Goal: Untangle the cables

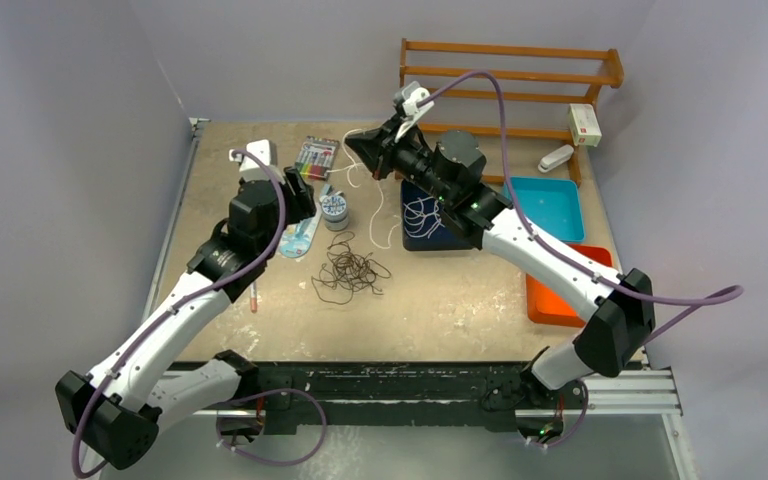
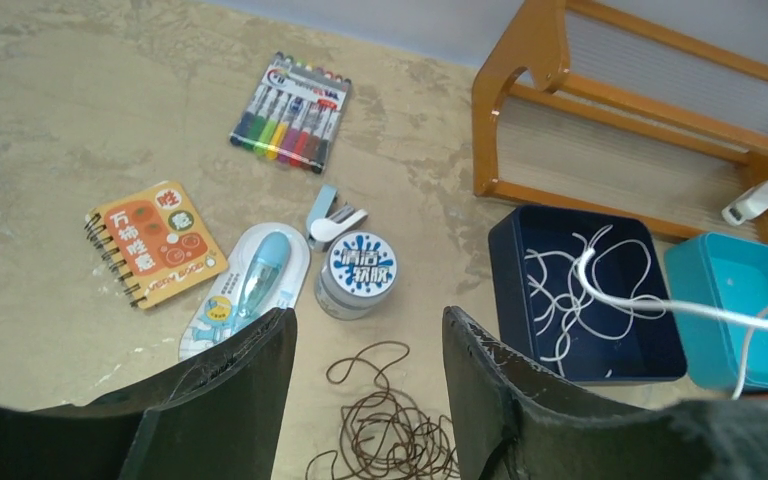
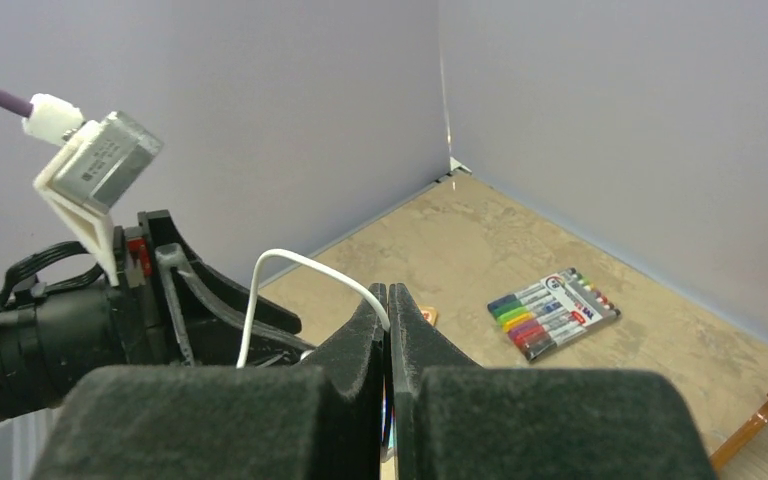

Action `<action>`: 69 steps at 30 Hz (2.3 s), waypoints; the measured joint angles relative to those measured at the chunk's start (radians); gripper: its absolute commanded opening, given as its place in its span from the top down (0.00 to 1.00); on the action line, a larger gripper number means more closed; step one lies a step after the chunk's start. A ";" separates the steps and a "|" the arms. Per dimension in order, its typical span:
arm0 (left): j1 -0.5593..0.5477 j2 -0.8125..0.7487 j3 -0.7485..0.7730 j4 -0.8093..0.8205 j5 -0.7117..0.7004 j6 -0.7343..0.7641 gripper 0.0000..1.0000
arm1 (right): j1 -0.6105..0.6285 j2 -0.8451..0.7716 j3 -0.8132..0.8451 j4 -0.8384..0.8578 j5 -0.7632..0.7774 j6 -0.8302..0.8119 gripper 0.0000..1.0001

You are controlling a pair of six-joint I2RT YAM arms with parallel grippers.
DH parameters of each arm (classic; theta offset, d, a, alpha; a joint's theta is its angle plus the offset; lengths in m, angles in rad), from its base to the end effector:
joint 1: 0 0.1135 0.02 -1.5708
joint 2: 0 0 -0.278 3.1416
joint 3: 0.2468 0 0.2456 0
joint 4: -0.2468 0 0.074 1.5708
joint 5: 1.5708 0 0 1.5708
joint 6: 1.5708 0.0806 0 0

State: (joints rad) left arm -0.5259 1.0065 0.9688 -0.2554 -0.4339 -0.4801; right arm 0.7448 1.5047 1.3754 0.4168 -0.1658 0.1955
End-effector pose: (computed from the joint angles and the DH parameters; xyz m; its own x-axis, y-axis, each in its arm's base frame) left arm 0.2353 -0.0974 0.3569 -0.2712 -0.3271 -0.9052 -0.0202 0.9422 -0.3344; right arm 0.2797 0.2760 0.4632 0.0520 0.3086 -0.9498 -0.8104 0.5688 0.1404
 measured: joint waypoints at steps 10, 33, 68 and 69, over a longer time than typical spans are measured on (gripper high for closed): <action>0.000 -0.035 -0.003 0.030 0.005 -0.018 0.46 | -0.009 0.005 0.014 -0.004 0.047 -0.002 1.00; 0.000 0.198 0.012 0.112 0.240 -0.032 0.48 | -0.303 -0.089 -0.073 -0.233 0.121 -0.047 1.00; 0.000 0.213 0.016 0.068 0.195 -0.035 0.48 | -0.354 0.153 -0.267 -0.194 0.224 -0.038 1.00; 0.000 0.216 0.016 0.068 0.195 -0.035 0.48 | -0.354 0.161 -0.267 -0.195 0.225 -0.038 1.00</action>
State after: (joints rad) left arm -0.5259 1.2228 0.9852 -0.1879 -0.2390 -0.5148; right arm 0.3912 1.6657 1.1084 0.2222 0.0589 0.1577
